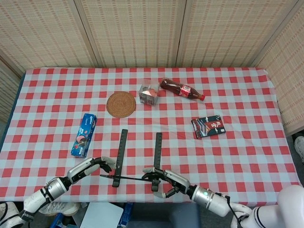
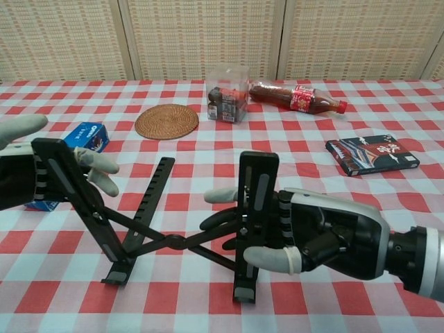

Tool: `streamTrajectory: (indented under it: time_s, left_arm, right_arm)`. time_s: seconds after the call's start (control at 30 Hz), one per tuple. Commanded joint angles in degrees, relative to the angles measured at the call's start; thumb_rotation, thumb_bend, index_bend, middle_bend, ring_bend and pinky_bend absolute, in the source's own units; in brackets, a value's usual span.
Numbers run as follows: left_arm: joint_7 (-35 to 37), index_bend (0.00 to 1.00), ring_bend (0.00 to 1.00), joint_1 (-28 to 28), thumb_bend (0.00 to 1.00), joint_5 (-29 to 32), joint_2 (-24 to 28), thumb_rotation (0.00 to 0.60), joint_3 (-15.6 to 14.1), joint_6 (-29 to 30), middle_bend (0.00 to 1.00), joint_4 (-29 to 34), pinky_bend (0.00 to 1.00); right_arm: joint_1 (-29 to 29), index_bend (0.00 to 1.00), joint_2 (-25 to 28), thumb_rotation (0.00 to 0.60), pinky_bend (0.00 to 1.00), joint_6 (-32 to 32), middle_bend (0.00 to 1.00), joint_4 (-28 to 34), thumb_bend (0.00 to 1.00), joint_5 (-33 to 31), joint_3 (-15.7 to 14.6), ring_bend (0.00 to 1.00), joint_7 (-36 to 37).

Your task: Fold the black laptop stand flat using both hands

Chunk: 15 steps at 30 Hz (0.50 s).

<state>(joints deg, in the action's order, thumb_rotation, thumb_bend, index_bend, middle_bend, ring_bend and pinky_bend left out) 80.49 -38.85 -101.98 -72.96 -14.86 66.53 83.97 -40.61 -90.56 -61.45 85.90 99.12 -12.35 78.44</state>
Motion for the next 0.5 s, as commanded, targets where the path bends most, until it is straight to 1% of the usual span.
streamTrajectory:
  time_s: [0.03,0.33,0.4,0.5]
  left_arm:
    - [-0.1,0.24,0.31,0.0,0.17,0.0,0.0,0.137,0.0,0.1,0.32,0.1,0.31]
    - [-0.9,0.24,0.31,0.2,0.17,0.2,0.3,0.14,0.2,0.7,0.32,0.1,0.31]
    - [-2.4,0.24,0.31,0.5,0.17,0.3,0.5,0.167,0.4,1.3,0.32,-0.2,0.31]
    - [-4.9,0.24,0.31,1.4,0.17,0.6,0.7,0.269,0.9,2.6,0.32,-0.9,0.31]
  right_arm:
    - [0.1,0.12,-0.1,0.6,0.12,0.1,0.21,0.0,0.32,0.0,-0.3,0.13,0.1]
    - [0.5,0.12,0.6,0.6,0.14,-1.0,0.21,0.9,0.33,0.3,-0.3,0.13,-0.8]
    - [0.5,0.12,1.4,0.6,0.14,-1.6,0.21,1.4,0.33,0.6,-0.1,0.13,-2.0]
    - [0.3,0.12,3.3,0.6,0.14,-2.6,0.21,2.8,0.33,1.4,0.5,0.13,-6.3]
